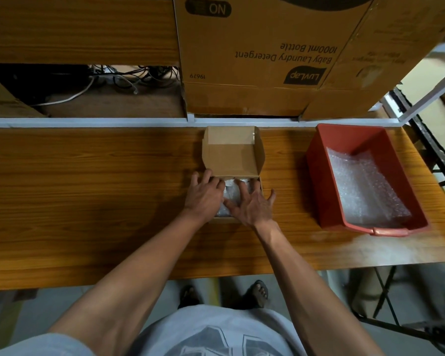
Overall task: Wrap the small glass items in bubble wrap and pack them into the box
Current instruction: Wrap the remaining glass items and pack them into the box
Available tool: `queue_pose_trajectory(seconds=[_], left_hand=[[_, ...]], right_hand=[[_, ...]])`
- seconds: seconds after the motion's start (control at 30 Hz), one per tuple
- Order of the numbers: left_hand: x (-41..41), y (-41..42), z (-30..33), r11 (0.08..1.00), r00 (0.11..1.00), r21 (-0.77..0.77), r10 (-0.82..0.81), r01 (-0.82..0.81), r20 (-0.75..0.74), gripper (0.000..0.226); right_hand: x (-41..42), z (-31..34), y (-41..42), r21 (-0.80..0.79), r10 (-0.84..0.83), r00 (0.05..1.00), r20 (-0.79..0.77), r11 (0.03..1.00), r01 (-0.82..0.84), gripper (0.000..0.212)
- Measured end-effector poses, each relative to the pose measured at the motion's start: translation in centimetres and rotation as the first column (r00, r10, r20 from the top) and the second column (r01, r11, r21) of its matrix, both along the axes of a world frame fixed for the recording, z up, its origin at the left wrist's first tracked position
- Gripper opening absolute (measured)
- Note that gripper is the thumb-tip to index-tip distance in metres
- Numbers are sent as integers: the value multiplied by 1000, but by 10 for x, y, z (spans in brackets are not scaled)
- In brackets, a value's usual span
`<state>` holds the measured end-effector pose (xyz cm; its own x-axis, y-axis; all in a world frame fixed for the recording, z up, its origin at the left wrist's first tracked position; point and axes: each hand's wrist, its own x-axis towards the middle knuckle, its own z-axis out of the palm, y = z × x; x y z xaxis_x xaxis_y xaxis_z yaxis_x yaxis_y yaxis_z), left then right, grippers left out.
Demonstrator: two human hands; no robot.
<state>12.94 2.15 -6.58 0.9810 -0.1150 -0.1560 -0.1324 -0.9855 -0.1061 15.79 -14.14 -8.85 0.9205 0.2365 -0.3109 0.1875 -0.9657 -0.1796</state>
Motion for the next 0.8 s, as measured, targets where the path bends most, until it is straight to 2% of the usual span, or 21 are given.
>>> queue_pose_trajectory(seconds=[0.17,0.37,0.47,0.67,0.8], left_hand=[[9,-8,7,998,999,54,-12,13,-31,36],[-4,-3,-3,998,997,-29,-53,54,62,51],[-5,-1,-4,993,996,-79,-81,85,46,53],[1,-5,2,997,998,-52,-51,50,-19,54],[-2,-6,6,998,998,-35,-54,54,-8,54]], right_hand=[[1,6,1,-17,19,1000,13,1000,-19,82],[-14,-1,-7,85,14,974,227,996,-34,84],[-16,-2,-9,79,26,979,203,996,-43,89],[-7,0,-8,-26,84,983,163,996,-81,93],[-11,-1,-8,-17,85,978,191,996,-83,91]])
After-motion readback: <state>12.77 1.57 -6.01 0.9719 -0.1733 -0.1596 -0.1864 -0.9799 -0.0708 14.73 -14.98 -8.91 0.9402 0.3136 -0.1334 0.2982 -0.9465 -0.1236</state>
